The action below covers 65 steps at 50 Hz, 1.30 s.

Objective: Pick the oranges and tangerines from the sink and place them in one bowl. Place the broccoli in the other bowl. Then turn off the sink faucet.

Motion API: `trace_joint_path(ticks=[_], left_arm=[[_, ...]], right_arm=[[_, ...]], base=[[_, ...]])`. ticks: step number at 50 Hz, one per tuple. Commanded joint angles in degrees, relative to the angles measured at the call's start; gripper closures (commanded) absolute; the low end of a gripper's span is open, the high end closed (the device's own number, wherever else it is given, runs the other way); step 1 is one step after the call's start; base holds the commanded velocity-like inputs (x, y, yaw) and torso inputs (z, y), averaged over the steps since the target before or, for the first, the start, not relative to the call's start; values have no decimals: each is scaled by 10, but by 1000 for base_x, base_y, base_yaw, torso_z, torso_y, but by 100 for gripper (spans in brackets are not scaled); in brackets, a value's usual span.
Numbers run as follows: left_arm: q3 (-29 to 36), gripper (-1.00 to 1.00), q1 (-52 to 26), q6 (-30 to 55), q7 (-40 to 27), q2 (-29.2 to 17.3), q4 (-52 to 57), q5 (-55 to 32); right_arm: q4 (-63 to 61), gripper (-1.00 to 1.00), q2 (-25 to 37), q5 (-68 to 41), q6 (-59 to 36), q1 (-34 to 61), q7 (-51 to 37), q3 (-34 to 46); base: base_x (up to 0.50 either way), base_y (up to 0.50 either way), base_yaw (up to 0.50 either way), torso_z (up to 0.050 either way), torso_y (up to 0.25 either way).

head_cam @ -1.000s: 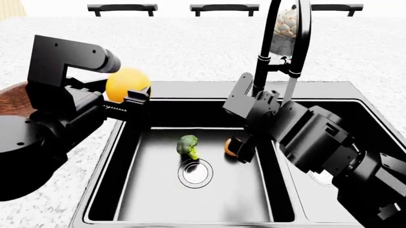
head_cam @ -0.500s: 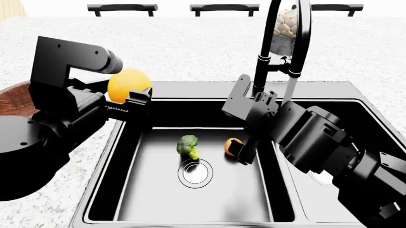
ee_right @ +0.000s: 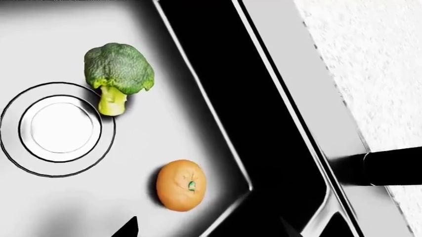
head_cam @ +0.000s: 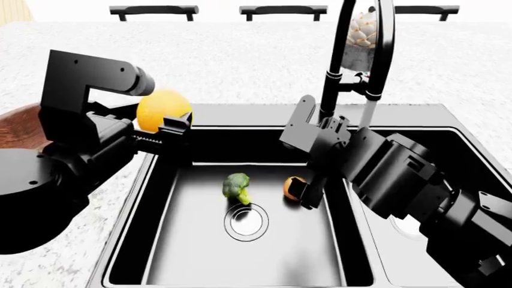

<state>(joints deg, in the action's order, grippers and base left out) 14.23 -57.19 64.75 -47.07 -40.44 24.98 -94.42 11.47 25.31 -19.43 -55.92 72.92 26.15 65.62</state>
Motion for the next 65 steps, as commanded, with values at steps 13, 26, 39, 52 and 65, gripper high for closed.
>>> trace_joint_path(ticks=[13,26,39,52,65], left_arm=[[5,100,0,-11,-3,0,-2,0],[11,100,0,-14,-2,4,-6,4],[11,100,10,-22,10,2,-6,17],[-6,100,21,-33,37,-18,4,22],[-8,100,34,-43,42,-19,13,34]], right_arm=[[5,-100,-4,-8,-18,4,7,1],[17,-100,-7,-44,-20,5,48,-14],[29,-100,-13,-51,-52,23,87,15],[19,-100,-7,-28,-33,26,78,38],[13,-100,-3,-12,-18,30,79,56]], base=[[209,0,0,0,1],[0,0,0,0,1],[0,0,0,0,0],[0,0,0,0,1],[0,0,0,0,0]])
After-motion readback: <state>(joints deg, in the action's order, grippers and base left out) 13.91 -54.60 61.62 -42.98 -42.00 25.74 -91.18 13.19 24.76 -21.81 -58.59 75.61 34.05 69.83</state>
